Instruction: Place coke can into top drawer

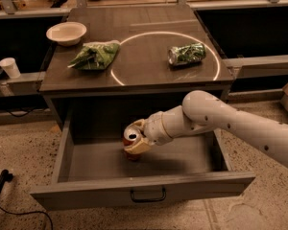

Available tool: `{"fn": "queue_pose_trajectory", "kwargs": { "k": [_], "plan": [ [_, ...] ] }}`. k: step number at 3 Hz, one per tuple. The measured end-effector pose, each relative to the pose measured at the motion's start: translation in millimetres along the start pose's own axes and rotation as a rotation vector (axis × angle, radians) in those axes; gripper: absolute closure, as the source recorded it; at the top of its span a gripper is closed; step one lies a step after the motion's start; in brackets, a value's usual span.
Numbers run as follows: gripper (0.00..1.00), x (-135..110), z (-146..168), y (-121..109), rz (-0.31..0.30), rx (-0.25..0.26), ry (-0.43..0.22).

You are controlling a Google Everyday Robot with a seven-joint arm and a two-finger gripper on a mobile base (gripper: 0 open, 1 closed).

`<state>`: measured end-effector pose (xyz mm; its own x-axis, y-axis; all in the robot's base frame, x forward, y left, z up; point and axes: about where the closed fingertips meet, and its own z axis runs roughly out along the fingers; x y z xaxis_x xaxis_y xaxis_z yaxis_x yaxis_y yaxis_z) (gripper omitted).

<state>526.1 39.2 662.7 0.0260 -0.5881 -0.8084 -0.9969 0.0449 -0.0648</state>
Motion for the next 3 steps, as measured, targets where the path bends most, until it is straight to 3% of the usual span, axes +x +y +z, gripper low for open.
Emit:
{"fn": "queue_pose_trajectory", "kwargs": {
  "k": [1,2,3],
  "plan": [
    [0.15,0.0,0.0,0.0,0.0,0.0,0.0],
    [0.0,0.0,0.1,0.0,0.0,0.0,0.0],
    [0.0,0.0,0.1,0.0,0.0,0.0,0.0]
  ]
}}
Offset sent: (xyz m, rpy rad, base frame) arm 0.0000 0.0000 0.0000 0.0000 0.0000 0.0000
